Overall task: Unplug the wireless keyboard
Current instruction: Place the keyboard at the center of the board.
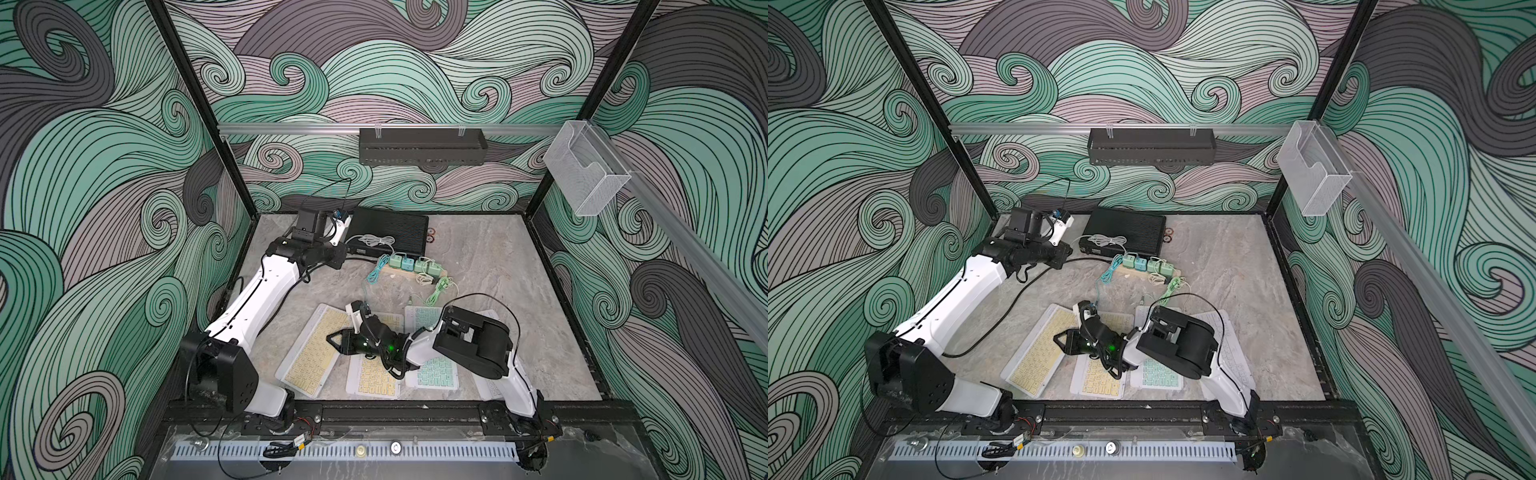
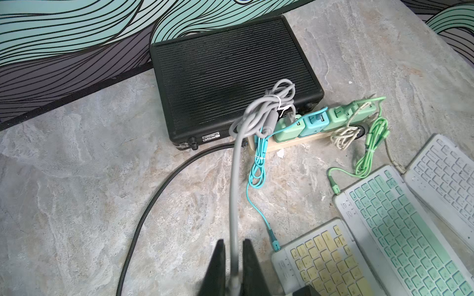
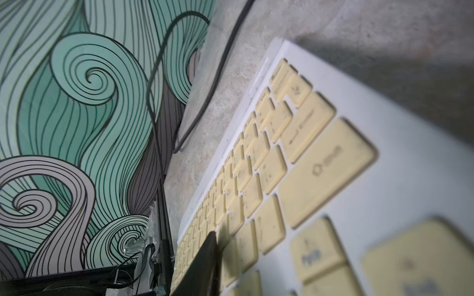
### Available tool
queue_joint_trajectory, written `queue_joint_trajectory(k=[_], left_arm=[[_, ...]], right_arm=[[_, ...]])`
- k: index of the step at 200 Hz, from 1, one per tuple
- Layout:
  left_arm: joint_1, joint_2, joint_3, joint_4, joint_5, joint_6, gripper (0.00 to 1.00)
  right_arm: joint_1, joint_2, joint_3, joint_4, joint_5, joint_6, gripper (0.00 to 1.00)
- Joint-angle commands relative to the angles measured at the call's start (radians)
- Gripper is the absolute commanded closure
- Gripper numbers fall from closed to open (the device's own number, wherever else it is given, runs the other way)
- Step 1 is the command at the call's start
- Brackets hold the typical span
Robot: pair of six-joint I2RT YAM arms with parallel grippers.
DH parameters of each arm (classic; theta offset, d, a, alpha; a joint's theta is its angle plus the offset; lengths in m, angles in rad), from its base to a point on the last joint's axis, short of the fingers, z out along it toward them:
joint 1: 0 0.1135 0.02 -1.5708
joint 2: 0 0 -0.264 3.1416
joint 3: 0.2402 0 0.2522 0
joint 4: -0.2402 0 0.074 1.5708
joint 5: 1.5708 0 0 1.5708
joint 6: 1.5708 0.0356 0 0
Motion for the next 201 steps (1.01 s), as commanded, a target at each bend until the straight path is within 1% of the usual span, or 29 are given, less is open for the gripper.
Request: queue_joint_trajectory(k=[1,23,60,82,105,125,147,166,175,201], left_arm=[[-0.003,-0.004,0.039,-0.015,0.000,-0.007,1.00],[-0.003,-0.002,0.039,-0.015,0.000,-0.007,1.00],[-0.003,-0.002,0.040,-0.016,-0.001,-0.007,1.00],[-0.003,-0.004,0.041,-0.016,0.001,-0.007,1.00],[-0.003,-0.005,0.041,-0.017,0.002,-0.007,1.00],[-0.004,-0.008,0.042,-0.016,0.004,-0.009,1.00],[-0.004,-0.008,0.041,-0.016,0.005,-0.009,1.00],[-0.004,-0.004,0.045,-0.018,0.009,-0.007,1.00],[-0.003,-0.007,0.047,-0.021,0.009,-0.007,0.94],[-0.004,-0.022,0.034,-0.013,0.019,-0.007,0.87]], right_arm=[[-0.003,0.010,-0.016,-0.129,0.012,-0.049,0.55],[-0.008,-0.024,-0.012,-0.184,0.031,-0.086,0.47],[-0.017,-0.108,0.037,-0.420,0.105,-0.204,0.34],[-0.036,-0.139,0.023,-0.440,0.117,-0.229,0.32],[-0.045,-0.163,0.007,-0.445,0.122,-0.244,0.31],[-0.045,-0.216,-0.014,-0.449,0.133,-0.271,0.32],[-0.048,-0.332,-0.060,-0.450,0.161,-0.329,0.32],[-0.055,-0.487,-0.089,-0.527,0.194,-0.396,0.35],[-0.057,-0.559,-0.100,-0.573,0.213,-0.427,0.35],[-0.056,-0.809,-0.122,-0.780,0.318,-0.529,0.34]])
